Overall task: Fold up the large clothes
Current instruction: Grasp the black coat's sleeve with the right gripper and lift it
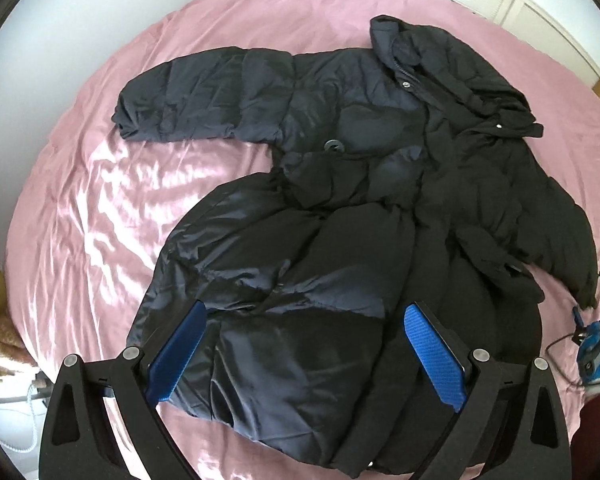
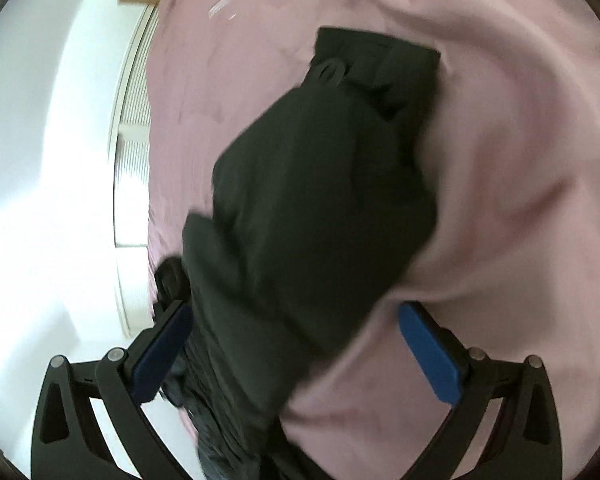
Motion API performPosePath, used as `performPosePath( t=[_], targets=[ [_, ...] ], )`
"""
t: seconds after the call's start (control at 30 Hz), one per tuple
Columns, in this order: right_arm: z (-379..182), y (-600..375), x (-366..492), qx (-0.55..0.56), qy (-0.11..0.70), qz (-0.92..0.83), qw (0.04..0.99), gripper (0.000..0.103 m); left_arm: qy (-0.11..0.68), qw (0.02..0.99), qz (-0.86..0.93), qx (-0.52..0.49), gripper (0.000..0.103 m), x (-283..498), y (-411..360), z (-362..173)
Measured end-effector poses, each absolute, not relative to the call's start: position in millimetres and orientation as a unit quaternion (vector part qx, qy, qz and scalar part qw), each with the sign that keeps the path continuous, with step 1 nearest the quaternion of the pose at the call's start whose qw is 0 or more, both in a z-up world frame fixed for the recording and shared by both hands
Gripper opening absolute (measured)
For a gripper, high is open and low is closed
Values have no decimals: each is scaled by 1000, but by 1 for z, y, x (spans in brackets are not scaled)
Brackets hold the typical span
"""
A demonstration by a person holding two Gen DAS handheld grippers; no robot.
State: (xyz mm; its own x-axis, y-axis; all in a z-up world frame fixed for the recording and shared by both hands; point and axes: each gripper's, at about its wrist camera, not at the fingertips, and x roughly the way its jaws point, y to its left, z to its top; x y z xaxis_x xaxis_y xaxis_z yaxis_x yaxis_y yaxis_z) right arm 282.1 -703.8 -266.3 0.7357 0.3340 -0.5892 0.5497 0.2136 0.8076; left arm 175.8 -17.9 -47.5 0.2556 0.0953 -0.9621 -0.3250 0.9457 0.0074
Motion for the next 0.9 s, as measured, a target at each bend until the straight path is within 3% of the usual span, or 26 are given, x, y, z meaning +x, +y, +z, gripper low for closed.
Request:
performPosePath(
  t=[0.23,0.3,0.47,0.57,0.67,0.9],
  targets=[
    [-292,-743,294,677,301,-101,664,103,596,782,155,-95,99,183,-13,-46],
    [-294,-749,295,692,284,-102,656,97,600,779,155,-96,99,185,-15,-49],
    [-288,-759,303,694,273,-96,659,37,602,780,144,-95,98,188,-24,-52],
    [-273,-762,300,681,271,-85,674,22,600,783,133,-97,98,189,-29,-51],
    [-241,-758,309,637,283,-71,714,17,594,789,124,-101,98,190,-32,-49],
    [-146,-706,356,484,332,-13,809,15,573,800,119,-134,98,193,-17,-47]
  ],
)
